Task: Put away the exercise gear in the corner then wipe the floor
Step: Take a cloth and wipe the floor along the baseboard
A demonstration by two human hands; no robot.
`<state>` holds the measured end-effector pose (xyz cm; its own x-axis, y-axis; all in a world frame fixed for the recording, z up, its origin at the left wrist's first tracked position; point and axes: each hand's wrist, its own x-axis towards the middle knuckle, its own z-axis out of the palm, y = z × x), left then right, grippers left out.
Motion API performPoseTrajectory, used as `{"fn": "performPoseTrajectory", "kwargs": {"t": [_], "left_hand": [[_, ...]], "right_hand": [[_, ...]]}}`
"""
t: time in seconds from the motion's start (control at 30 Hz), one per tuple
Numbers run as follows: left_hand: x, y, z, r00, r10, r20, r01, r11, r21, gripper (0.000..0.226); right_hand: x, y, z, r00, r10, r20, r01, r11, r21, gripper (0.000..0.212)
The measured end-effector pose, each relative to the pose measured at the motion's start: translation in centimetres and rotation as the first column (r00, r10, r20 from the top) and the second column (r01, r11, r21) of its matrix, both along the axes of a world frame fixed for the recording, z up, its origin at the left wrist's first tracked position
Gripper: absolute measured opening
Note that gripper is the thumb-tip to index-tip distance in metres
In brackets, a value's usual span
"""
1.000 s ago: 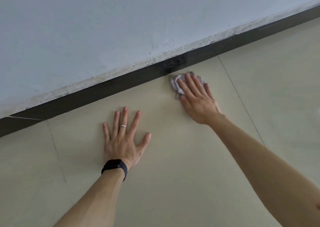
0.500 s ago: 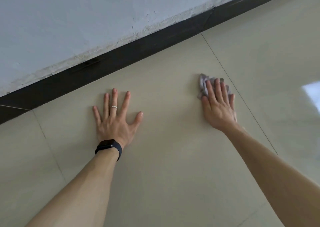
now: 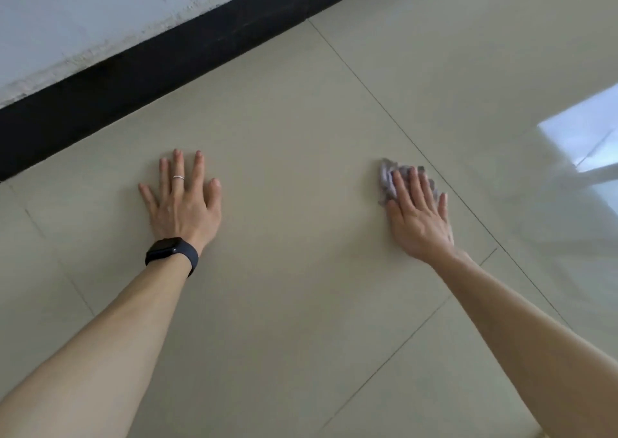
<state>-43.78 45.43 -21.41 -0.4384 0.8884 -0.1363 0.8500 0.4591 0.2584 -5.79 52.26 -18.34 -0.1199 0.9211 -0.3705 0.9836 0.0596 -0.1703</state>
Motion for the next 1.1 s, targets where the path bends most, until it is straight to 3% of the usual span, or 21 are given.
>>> {"fn": "performPoseTrajectory", "kwargs": {"t": [0.07, 0.13, 0.23, 0.33, 0.4, 0.43, 0.5, 0.57, 0.63, 0.7, 0.77, 0.8, 0.87, 0.9, 0.93, 0.97, 1.03, 1.07, 1.1], "left_hand": [[3.7, -2.4, 0.1, 0.998, -0.056, 0.024, 0.056, 0.998, 0.03, 0.06], [8.7, -5.3, 0.3, 0.984, -0.174, 0.044, 0.173, 0.984, 0.03, 0.064], [14.9, -9.9, 0.0, 0.954, -0.297, 0.039, 0.298, 0.955, 0.004, 0.065], [16.6, -12.2, -0.5, 0.956, -0.295, 0.015, 0.294, 0.956, 0.017, 0.064], [16.1, -12.1, -0.7, 0.949, -0.315, 0.009, 0.315, 0.949, 0.01, 0.063], [15.9, -12.0, -0.7, 0.945, -0.327, 0.01, 0.327, 0.945, 0.007, 0.063], [15.7, -12.0, -0.5, 0.936, -0.349, 0.037, 0.349, 0.937, -0.005, 0.063], [15.6, -12.6, -0.3, 0.934, -0.35, 0.068, 0.352, 0.936, -0.016, 0.063], [14.9, -14.2, -0.2, 0.953, -0.298, 0.052, 0.3, 0.954, -0.023, 0.062], [13.2, -16.3, -0.3, 0.976, -0.215, 0.031, 0.216, 0.976, -0.038, 0.062], [11.3, -18.6, -0.3, 0.986, -0.167, 0.025, 0.168, 0.984, -0.059, 0.059], [10.5, -19.6, -0.3, 0.987, -0.161, 0.024, 0.163, 0.985, -0.062, 0.058], [9.0, -21.3, -0.2, 0.99, -0.141, 0.021, 0.142, 0.988, -0.057, 0.057], [8.5, -21.9, -0.1, 0.993, -0.121, 0.016, 0.122, 0.991, -0.056, 0.057], [8.0, -22.7, -0.1, 0.996, -0.091, 0.01, 0.092, 0.994, -0.058, 0.057], [7.6, -23.5, -0.1, 0.998, -0.069, 0.006, 0.069, 0.996, -0.063, 0.057], [7.1, -25.0, -0.2, 0.998, -0.062, -0.001, 0.062, 0.995, -0.074, 0.057], [7.1, -25.5, -0.1, 0.998, -0.066, -0.001, 0.065, 0.995, -0.074, 0.057], [7.0, -25.9, -0.1, 0.998, -0.062, 0.0, 0.062, 0.996, -0.071, 0.057]], "right_hand": [[1.6, -0.5, 0.1, 0.972, -0.232, -0.028, 0.232, 0.973, -0.009, 0.059], [1.4, -4.5, -0.4, 0.975, -0.22, -0.039, 0.22, 0.975, 0.007, 0.06], [-1.1, -14.4, -0.6, 0.994, 0.098, -0.052, -0.096, 0.994, 0.047, 0.059], [0.1, -19.7, 0.1, 0.882, 0.46, -0.101, -0.454, 0.888, 0.078, 0.056], [3.2, -16.8, -0.2, 0.868, 0.491, -0.075, -0.485, 0.871, 0.082, 0.056], [4.6, -14.8, -0.4, 0.912, 0.408, -0.044, -0.404, 0.911, 0.078, 0.057], [7.2, -10.7, -0.4, 0.999, 0.041, -0.016, -0.04, 0.997, 0.062, 0.058], [7.8, -9.3, -0.2, 0.931, -0.362, -0.043, 0.363, 0.931, 0.023, 0.059], [5.4, -11.4, 0.1, 0.895, -0.445, -0.041, 0.445, 0.895, -0.006, 0.06], [1.2, -15.8, 0.0, 0.972, -0.224, -0.071, 0.227, 0.974, 0.026, 0.061], [-2.6, -21.2, -0.2, 0.974, 0.192, -0.12, -0.187, 0.981, 0.048, 0.06], [-3.7, -23.4, -0.4, 0.894, 0.427, -0.135, -0.419, 0.904, 0.08, 0.059], [-4.0, -24.0, -0.4, 0.631, 0.76, -0.155, -0.751, 0.649, 0.125, 0.055], [-3.5, -22.4, -0.6, 0.546, 0.827, -0.133, -0.815, 0.561, 0.142, 0.054], [-3.2, -20.5, -0.8, 0.538, 0.837, -0.098, -0.822, 0.546, 0.161, 0.053], [-3.2, -18.4, -0.9, 0.625, 0.777, -0.074, -0.763, 0.628, 0.154, 0.053], [-3.9, -14.8, -0.8, 0.917, 0.392, -0.074, -0.383, 0.917, 0.108, 0.055], [-4.8, -14.1, -0.8, 0.985, 0.149, -0.09, -0.143, 0.987, 0.076, 0.057], [-6.4, -14.4, -0.9, 0.995, -0.017, -0.101, 0.022, 0.999, 0.05, 0.058]]}}
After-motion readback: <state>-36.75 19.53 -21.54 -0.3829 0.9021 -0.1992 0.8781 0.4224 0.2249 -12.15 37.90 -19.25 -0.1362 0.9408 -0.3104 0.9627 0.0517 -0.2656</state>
